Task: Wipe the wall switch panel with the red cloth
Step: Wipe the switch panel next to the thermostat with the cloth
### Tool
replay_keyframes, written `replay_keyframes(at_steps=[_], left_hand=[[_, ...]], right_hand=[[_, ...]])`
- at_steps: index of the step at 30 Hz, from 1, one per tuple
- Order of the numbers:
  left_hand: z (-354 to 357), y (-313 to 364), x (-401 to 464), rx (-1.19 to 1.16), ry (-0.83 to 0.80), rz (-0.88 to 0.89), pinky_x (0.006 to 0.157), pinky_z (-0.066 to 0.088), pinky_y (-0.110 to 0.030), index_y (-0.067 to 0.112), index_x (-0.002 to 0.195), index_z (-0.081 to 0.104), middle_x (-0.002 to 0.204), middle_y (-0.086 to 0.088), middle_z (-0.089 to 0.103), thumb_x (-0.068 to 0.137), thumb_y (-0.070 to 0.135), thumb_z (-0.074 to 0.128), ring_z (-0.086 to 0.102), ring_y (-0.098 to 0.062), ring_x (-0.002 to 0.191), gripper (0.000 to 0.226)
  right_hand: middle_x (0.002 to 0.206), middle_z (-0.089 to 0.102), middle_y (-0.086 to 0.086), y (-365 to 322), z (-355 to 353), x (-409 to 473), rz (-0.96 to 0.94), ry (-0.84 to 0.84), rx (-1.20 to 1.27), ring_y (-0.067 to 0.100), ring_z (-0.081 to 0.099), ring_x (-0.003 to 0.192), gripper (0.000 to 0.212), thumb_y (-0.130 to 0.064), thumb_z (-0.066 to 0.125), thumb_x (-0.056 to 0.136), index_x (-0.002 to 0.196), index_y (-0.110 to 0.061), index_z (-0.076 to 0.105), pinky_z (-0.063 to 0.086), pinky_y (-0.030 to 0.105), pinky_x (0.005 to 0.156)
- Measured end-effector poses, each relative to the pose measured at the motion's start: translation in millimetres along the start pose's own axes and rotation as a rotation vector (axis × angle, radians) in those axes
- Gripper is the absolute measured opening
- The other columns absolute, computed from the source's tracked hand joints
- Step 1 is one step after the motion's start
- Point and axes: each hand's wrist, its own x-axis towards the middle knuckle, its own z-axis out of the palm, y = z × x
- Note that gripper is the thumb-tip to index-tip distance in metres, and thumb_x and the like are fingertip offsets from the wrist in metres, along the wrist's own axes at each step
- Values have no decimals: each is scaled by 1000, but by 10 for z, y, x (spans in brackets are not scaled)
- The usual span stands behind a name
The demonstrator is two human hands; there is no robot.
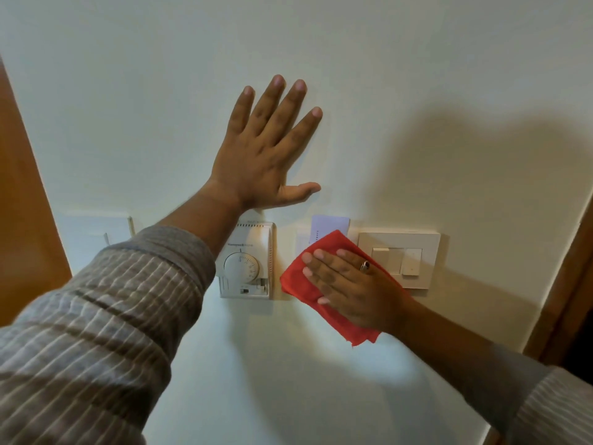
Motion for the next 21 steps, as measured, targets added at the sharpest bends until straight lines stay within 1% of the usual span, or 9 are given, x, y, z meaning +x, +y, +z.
replay_keyframes(at_steps=[4,5,8,9,13,14,16,18,21], left_hand=[[-24,13,4,-1,4,11,120,23,-65,15,159,28,164,-23,30,84,85,40,28,-47,151,103],[-25,-7,5,2,2,11,120,23,-65,15,159,28,164,-23,30,84,85,40,28,-47,151,104],[-21,-27,-7,10,2,8,119,23,-66,14,159,28,164,-23,31,84,85,40,28,-47,150,104],[-18,-30,-12,11,5,9,119,23,-65,14,159,28,164,-23,31,84,85,40,29,-47,150,103],[-18,-27,-15,1,-13,7,120,22,-65,15,160,26,165,-23,29,84,85,38,27,-47,151,104],[-20,-31,-6,1,-15,4,120,22,-65,15,160,26,165,-23,29,84,86,37,27,-47,151,104],[-19,-35,-4,-1,-9,7,120,23,-66,15,159,27,164,-23,30,84,85,38,28,-47,151,104],[-21,-28,-11,-3,-9,8,120,23,-66,15,159,28,164,-23,30,84,85,39,28,-47,151,103],[-8,-36,-17,0,2,5,119,25,-67,15,159,29,163,-24,31,84,85,40,29,-48,150,103]], right_hand=[[155,23,17,-212,19,26,152,-3,-57,36,20,146,61,-44,29,107,151,-2,23,16,47,120],[155,25,17,-262,33,53,154,-3,-54,36,19,146,61,-44,29,107,151,-2,24,15,47,120],[154,27,15,-117,45,33,64,-11,-21,34,16,146,61,-44,30,106,150,-3,25,12,44,121],[154,27,15,-79,35,27,72,-11,-9,33,16,146,61,-44,32,105,150,-3,26,12,44,121],[155,28,17,-314,33,81,263,-2,-7,35,21,146,65,-49,33,104,150,-2,27,15,47,120],[154,29,17,-359,38,94,267,-2,-9,36,21,146,66,-50,33,104,149,-2,28,15,48,120],[154,30,17,-274,37,36,190,13,-16,36,21,148,67,-50,40,103,149,-2,30,13,47,122],[155,28,15,-101,15,-74,129,20,12,31,20,148,64,-44,46,102,149,-3,32,11,45,123],[156,27,16,-152,-4,-96,249,17,47,34,21,149,60,-42,40,105,150,-3,29,13,46,123]])
